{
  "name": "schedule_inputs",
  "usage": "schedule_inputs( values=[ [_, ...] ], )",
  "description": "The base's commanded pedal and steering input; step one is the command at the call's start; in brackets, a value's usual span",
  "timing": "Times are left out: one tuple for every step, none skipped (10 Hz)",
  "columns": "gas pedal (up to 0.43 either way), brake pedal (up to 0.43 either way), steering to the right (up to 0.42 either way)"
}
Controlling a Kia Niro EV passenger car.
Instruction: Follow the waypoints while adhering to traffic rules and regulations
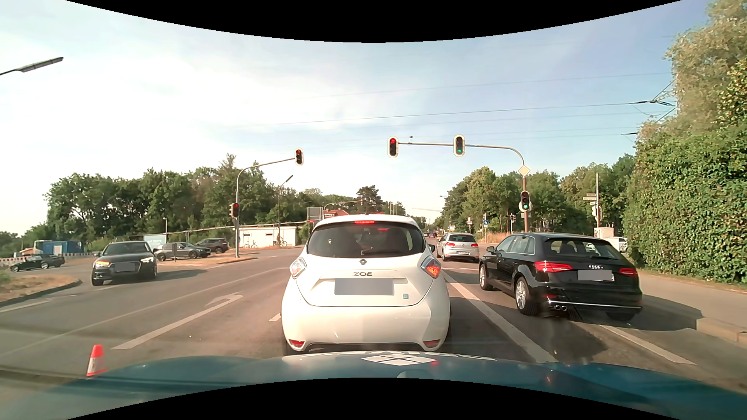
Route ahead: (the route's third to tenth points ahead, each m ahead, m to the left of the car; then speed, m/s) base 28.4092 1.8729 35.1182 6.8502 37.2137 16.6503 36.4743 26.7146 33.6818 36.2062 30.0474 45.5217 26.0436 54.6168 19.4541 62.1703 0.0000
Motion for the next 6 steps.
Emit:
schedule_inputs(
  values=[
    [0.000, 0.238, 0.006],
    [0.000, 0.238, 0.005],
    [0.000, 0.238, 0.005],
    [0.000, 0.232, 0.005],
    [0.000, 0.232, 0.006],
    [0.000, 0.232, 0.005]
  ],
)
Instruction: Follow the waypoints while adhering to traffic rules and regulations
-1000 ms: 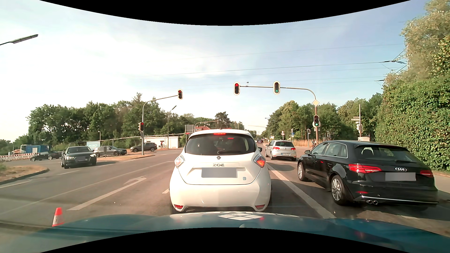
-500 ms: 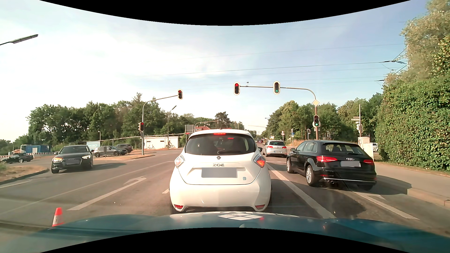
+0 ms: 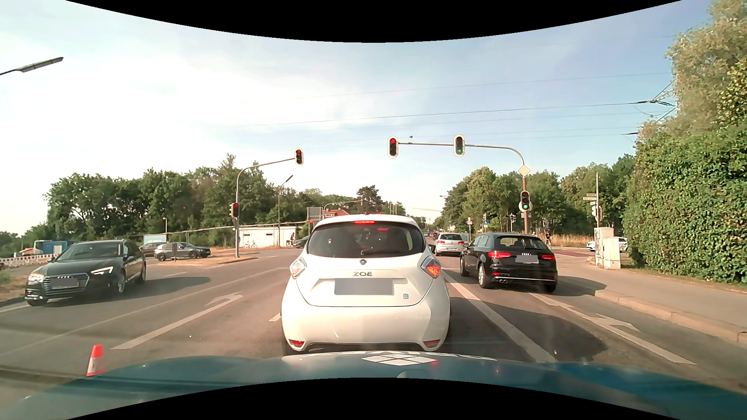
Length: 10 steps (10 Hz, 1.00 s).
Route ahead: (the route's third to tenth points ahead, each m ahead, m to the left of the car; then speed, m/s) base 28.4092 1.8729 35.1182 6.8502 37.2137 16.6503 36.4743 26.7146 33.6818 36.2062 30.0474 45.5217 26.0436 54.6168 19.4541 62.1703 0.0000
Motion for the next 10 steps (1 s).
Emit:
schedule_inputs(
  values=[
    [0.000, 0.232, 0.005],
    [0.000, 0.232, 0.005],
    [0.000, 0.238, 0.005],
    [0.000, 0.238, 0.006],
    [0.000, 0.232, 0.005],
    [0.000, 0.232, 0.005],
    [0.000, 0.232, 0.005],
    [0.000, 0.232, 0.006],
    [0.000, 0.232, 0.005],
    [0.000, 0.238, 0.005]
  ],
)
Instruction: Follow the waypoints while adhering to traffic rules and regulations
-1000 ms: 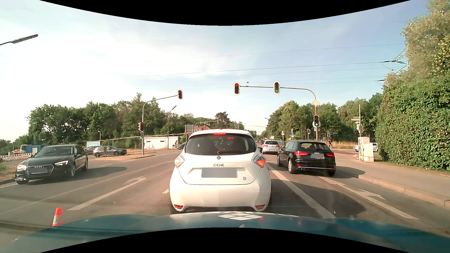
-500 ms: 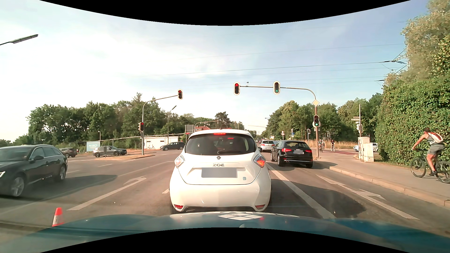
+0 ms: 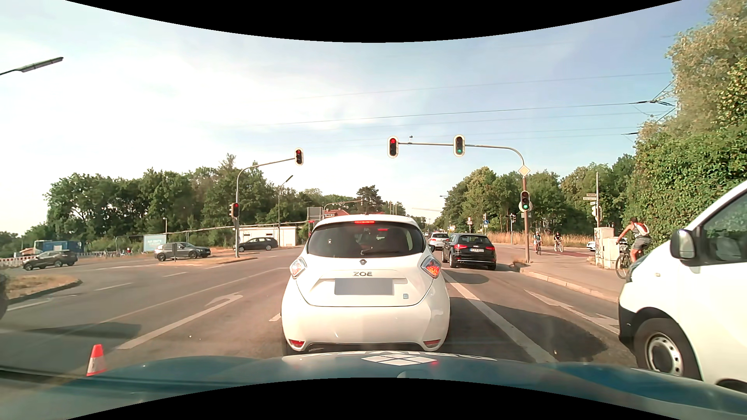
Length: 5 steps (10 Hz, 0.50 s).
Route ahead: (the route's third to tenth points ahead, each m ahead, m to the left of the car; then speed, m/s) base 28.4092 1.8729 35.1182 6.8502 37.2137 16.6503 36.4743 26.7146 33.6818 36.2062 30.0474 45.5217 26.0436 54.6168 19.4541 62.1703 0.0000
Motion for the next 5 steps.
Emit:
schedule_inputs(
  values=[
    [0.000, 0.232, 0.005],
    [0.000, 0.232, 0.006],
    [0.000, 0.232, 0.005],
    [0.000, 0.232, 0.006],
    [0.000, 0.238, 0.005]
  ],
)
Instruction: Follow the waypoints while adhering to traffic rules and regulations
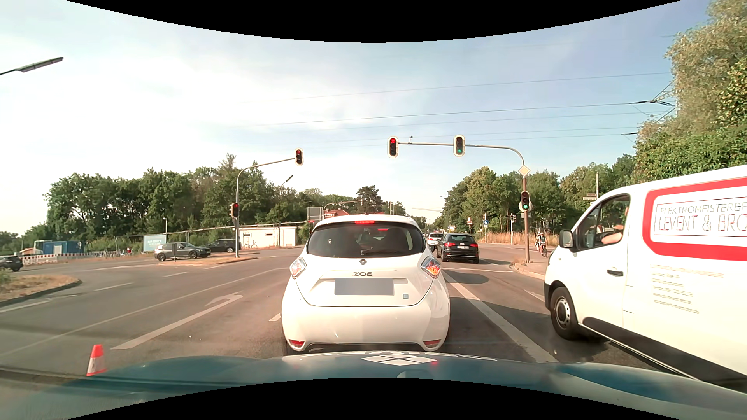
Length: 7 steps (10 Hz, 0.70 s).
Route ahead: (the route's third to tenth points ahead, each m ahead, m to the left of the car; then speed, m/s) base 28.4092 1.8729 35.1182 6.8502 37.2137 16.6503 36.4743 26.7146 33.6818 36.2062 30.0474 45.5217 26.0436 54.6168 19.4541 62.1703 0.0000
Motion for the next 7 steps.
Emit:
schedule_inputs(
  values=[
    [0.000, 0.238, 0.005],
    [0.000, 0.232, 0.005],
    [0.000, 0.232, 0.005],
    [0.000, 0.232, 0.005],
    [0.000, 0.232, 0.006],
    [0.000, 0.232, 0.005],
    [0.000, 0.232, 0.005]
  ],
)
